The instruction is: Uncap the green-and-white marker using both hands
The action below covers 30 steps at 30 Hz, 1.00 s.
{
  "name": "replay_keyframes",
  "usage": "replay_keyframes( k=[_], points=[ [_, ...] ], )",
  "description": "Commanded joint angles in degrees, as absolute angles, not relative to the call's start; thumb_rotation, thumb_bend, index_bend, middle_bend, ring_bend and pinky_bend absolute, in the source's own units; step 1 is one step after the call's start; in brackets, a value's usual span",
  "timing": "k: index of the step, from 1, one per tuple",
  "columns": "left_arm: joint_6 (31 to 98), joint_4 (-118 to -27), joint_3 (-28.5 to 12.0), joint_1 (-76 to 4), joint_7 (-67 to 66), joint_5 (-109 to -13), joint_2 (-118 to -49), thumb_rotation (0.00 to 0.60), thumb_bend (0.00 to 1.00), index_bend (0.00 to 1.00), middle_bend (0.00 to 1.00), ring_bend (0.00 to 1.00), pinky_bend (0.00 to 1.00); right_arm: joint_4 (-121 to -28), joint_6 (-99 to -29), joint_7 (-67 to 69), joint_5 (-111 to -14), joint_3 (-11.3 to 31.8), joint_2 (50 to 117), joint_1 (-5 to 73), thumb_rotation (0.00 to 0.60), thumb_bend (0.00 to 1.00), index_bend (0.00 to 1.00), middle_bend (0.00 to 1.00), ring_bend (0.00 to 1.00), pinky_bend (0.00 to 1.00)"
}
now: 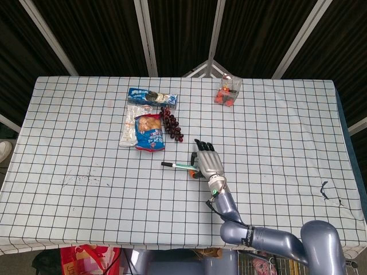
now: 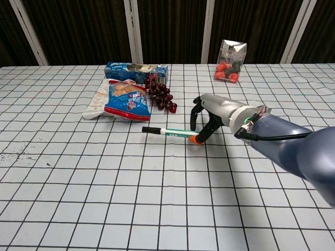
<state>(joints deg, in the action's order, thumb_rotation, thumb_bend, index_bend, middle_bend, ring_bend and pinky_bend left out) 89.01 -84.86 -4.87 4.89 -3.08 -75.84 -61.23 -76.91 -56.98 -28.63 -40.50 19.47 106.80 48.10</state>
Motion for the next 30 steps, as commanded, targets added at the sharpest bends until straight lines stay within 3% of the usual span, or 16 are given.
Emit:
replay_keyframes(
  k=[1, 8, 15, 22, 30],
  points=[
    [89.21, -85.07, -4.89, 4.85, -3.29, -76.03, -61.23, 0.600, 0.50, 0.02, 0.00, 0.00, 0.00, -80.35, -57.88, -25.23, -44.10, 18.24, 104.09, 45.80, 0.600, 0.47, 0.71, 0.04, 0.04, 0.00],
    [89.97, -87.05, -4.74, 4.24, -3.23, -78.31, -60.92, 0.600, 0.50, 0.02, 0.00, 0.00, 0.00, -87.22, -60.27, -20.54, -50.44, 16.62, 98.87, 42.20, 0.600, 0.47, 0.71, 0.04, 0.04, 0.00],
    [91.62, -92.17, -4.96, 2.72, -3.36, -82.88, -60.06, 0.600, 0.50, 0.03, 0.01, 0.00, 0.00, -99.53, -66.35, -24.72, -55.41, 15.09, 91.64, 39.65, 0.600, 0.47, 0.71, 0.04, 0.04, 0.00],
    [91.26, -99.63, -5.20, 0.40, -9.17, -86.25, -58.96, 0.600, 0.49, 0.08, 0.05, 0.00, 0.00, -110.25, -70.41, -31.90, -55.08, 15.57, 86.52, 39.38, 0.600, 0.47, 0.71, 0.04, 0.04, 0.00],
    [89.14, -108.16, -6.24, -3.38, -17.59, -89.35, -60.35, 0.600, 0.48, 0.15, 0.10, 0.00, 0.00, -116.21, -72.16, -39.72, -50.21, 18.73, 86.95, 43.29, 0.600, 0.47, 0.71, 0.04, 0.04, 0.00]
  ],
)
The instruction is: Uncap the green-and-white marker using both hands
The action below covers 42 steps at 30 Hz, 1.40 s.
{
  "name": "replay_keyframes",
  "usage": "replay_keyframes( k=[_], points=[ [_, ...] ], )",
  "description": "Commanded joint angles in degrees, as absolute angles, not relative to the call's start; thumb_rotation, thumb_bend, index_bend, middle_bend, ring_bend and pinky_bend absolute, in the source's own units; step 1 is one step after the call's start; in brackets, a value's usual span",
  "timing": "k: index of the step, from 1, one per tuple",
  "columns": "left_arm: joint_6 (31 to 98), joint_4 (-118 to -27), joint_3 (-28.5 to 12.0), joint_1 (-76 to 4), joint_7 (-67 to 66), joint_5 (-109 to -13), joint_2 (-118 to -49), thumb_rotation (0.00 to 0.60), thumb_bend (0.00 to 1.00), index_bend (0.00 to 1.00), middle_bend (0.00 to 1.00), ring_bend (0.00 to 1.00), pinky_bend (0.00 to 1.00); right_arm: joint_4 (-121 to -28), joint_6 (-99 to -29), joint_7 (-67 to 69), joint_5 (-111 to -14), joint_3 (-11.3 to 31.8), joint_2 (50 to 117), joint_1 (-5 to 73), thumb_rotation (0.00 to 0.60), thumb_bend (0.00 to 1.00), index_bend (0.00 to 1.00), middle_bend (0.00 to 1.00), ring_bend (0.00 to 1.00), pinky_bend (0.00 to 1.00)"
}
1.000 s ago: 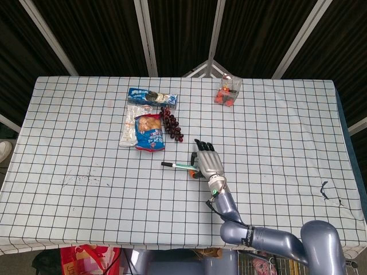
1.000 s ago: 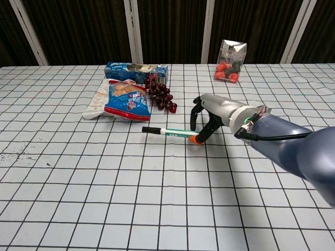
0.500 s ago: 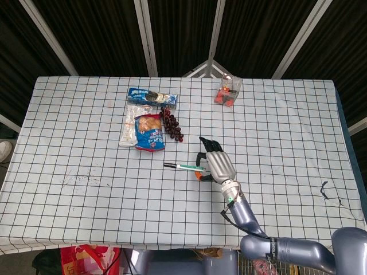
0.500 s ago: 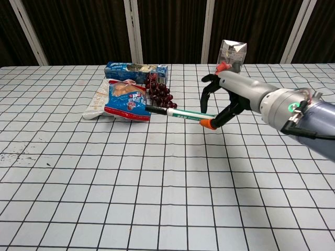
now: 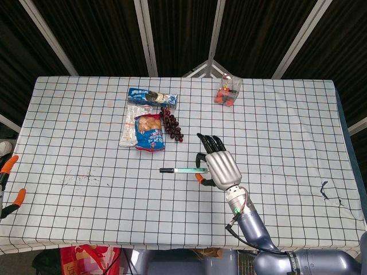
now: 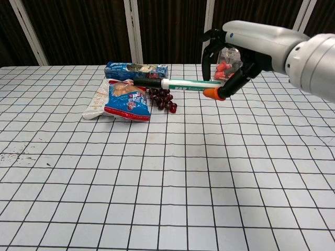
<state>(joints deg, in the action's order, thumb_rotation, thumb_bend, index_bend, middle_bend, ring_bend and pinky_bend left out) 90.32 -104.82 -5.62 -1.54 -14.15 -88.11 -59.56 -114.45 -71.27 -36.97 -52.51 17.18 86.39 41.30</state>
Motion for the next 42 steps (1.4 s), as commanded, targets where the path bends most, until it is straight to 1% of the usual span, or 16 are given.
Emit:
replay_keyframes(
  k=[1, 8, 13, 19, 28, 33, 42],
  points=[
    [88.79, -109.22, -6.40, -3.81, -18.65, -89.39, -60.62, 0.600, 0.48, 0.16, 0.11, 0.00, 0.00, -116.56, -72.36, -40.75, -49.30, 19.32, 87.58, 44.18, 0.600, 0.47, 0.71, 0.04, 0.04, 0.00],
    [86.44, -114.37, -6.73, -6.54, -22.38, -90.62, -63.52, 0.600, 0.48, 0.22, 0.16, 0.00, 0.00, -116.25, -73.28, -45.32, -42.44, 23.16, 93.07, 50.38, 0.600, 0.47, 0.71, 0.04, 0.04, 0.00],
    [84.55, -115.27, -7.14, -8.52, -24.64, -90.66, -66.35, 0.600, 0.48, 0.27, 0.19, 0.00, 0.00, -115.80, -73.92, -47.23, -39.50, 24.99, 95.85, 53.85, 0.600, 0.47, 0.71, 0.04, 0.04, 0.00],
    [83.14, -115.27, -7.93, -10.80, -27.38, -90.39, -70.68, 0.600, 0.48, 0.28, 0.20, 0.00, 0.00, -115.64, -76.15, -49.31, -35.91, 27.16, 97.74, 57.14, 0.600, 0.47, 0.71, 0.04, 0.04, 0.00],
    [82.46, -114.62, -7.80, -12.44, -29.35, -90.64, -74.59, 0.600, 0.48, 0.33, 0.23, 0.00, 0.00, -114.29, -77.68, -49.81, -32.61, 27.77, 98.78, 59.55, 0.600, 0.47, 0.71, 0.04, 0.04, 0.00],
    [81.83, -114.17, -7.78, -13.41, -30.49, -90.77, -76.37, 0.600, 0.48, 0.34, 0.23, 0.00, 0.00, -113.51, -77.93, -49.54, -31.27, 28.21, 98.91, 60.45, 0.600, 0.47, 0.71, 0.04, 0.04, 0.00],
    [81.77, -111.93, -8.34, -14.97, -31.71, -90.92, -79.76, 0.600, 0.48, 0.37, 0.26, 0.00, 0.00, -114.34, -78.79, -49.06, -31.17, 27.75, 98.62, 61.54, 0.600, 0.47, 0.72, 0.04, 0.04, 0.00]
  ],
)
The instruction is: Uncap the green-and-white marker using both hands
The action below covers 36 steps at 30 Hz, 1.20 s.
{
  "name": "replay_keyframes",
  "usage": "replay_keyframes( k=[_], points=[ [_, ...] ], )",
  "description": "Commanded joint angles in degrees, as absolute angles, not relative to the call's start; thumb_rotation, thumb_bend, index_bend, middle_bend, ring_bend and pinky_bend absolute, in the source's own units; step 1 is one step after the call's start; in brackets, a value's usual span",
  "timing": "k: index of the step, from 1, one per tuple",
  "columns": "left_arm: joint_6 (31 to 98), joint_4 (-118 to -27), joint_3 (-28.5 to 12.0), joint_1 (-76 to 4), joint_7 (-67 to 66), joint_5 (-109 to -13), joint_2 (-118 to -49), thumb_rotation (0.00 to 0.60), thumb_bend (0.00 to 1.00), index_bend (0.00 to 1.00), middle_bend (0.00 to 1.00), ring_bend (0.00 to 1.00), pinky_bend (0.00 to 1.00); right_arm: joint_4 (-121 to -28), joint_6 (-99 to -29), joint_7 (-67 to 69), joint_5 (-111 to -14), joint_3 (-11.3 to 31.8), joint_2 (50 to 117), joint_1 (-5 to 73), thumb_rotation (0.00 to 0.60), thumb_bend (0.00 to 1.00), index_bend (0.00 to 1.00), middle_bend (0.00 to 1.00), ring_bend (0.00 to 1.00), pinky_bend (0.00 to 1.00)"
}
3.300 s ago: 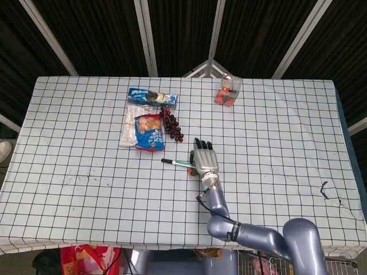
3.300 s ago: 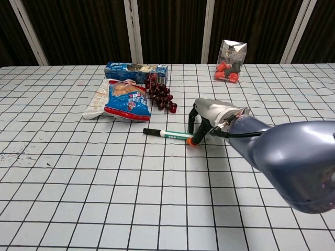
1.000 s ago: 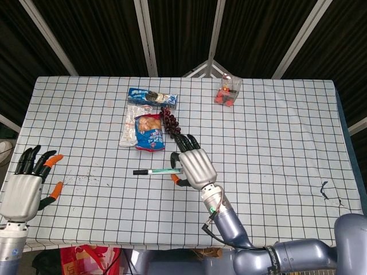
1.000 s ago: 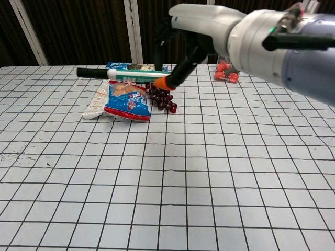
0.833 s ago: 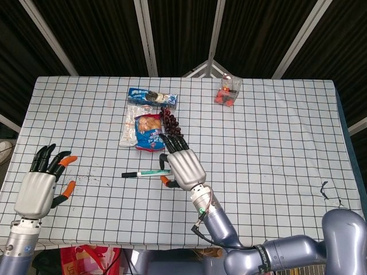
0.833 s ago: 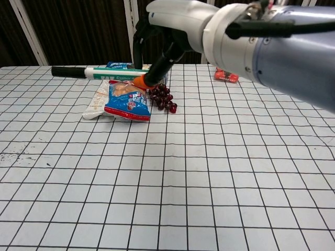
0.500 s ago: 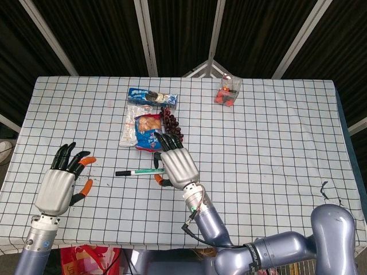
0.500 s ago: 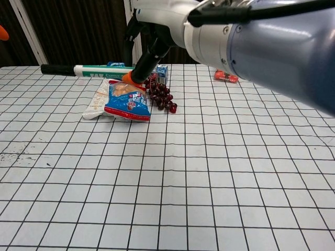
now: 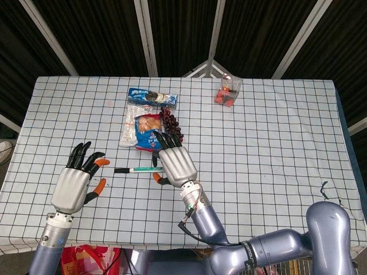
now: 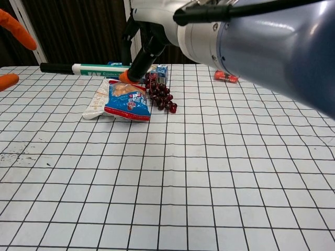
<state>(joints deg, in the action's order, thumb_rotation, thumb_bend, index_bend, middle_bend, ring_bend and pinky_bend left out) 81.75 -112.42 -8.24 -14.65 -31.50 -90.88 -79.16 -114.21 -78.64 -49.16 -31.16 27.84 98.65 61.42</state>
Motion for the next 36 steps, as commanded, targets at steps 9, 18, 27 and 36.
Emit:
replay_keyframes(
  k=[9, 18, 27, 36],
  points=[
    [82.82, -109.49, -8.98, -15.87, -32.40, -91.37, -82.34, 0.600, 0.48, 0.42, 0.29, 0.00, 0.00, -114.52, -79.18, -48.20, -30.95, 26.96, 98.43, 62.05, 0.600, 0.47, 0.72, 0.04, 0.04, 0.00],
    [82.36, -108.47, -9.09, -16.99, -33.40, -91.01, -84.17, 0.600, 0.48, 0.44, 0.29, 0.00, 0.00, -114.21, -79.00, -47.23, -30.54, 26.64, 98.16, 62.48, 0.600, 0.47, 0.72, 0.04, 0.04, 0.00],
    [81.88, -107.45, -8.70, -17.94, -33.47, -91.19, -85.57, 0.600, 0.48, 0.44, 0.29, 0.00, 0.00, -113.71, -78.74, -46.22, -30.29, 26.31, 97.87, 62.71, 0.600, 0.47, 0.72, 0.04, 0.04, 0.00],
    [81.73, -107.03, -8.48, -18.56, -33.77, -91.38, -86.30, 0.600, 0.48, 0.44, 0.29, 0.00, 0.00, -113.36, -78.40, -45.22, -30.16, 25.90, 97.56, 62.70, 0.600, 0.47, 0.72, 0.04, 0.04, 0.00]
  ],
)
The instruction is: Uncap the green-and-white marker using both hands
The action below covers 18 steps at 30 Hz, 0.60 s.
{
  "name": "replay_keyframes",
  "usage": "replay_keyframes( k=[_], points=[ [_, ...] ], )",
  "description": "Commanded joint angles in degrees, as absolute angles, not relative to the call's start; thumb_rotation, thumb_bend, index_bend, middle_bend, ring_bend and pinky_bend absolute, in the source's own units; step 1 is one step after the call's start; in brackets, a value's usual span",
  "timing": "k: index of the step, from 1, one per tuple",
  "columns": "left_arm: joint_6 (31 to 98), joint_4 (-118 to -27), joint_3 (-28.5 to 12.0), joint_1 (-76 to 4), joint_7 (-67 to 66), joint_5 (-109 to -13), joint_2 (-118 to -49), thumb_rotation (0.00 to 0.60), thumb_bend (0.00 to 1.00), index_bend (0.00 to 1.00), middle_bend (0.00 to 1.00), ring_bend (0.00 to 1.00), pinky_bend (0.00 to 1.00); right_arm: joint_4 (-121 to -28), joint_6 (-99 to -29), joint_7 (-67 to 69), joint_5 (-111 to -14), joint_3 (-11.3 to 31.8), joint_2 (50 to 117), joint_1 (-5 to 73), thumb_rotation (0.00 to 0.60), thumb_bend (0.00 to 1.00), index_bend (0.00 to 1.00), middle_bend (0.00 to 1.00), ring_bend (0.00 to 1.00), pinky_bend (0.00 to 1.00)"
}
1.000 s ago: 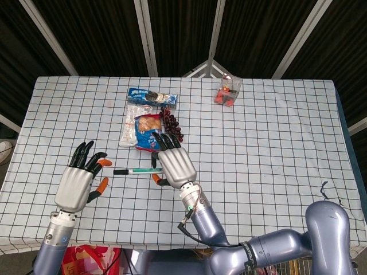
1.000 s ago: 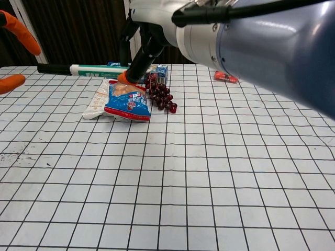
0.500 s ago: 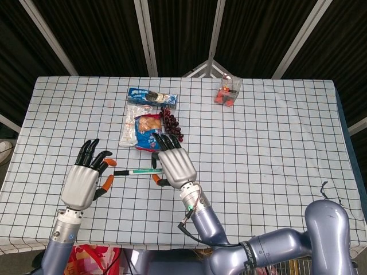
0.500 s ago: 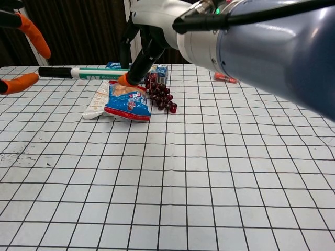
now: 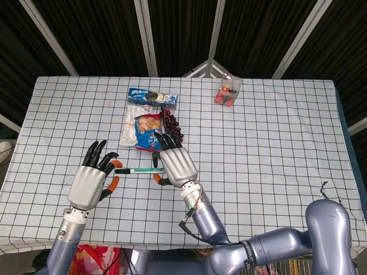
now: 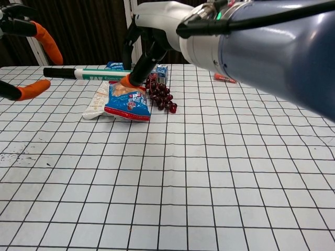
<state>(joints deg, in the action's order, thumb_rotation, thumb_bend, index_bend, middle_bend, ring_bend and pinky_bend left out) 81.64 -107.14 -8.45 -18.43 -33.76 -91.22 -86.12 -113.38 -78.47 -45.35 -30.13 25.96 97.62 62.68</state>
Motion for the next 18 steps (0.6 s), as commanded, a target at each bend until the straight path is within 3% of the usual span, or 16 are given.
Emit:
replay_keyframes(
  k=[1, 18],
  points=[
    [81.79, -106.99, -8.53, -18.67, -33.72, -91.50, -86.43, 0.600, 0.48, 0.45, 0.29, 0.00, 0.00, -113.38, -78.37, -45.15, -30.20, 25.86, 97.52, 62.73, 0.600, 0.47, 0.72, 0.04, 0.04, 0.00],
    [82.28, -105.61, -8.51, -19.29, -34.35, -91.44, -87.74, 0.600, 0.48, 0.50, 0.33, 0.00, 0.00, -113.59, -78.11, -43.85, -30.55, 25.28, 96.94, 62.73, 0.600, 0.47, 0.73, 0.04, 0.04, 0.00]
  ],
)
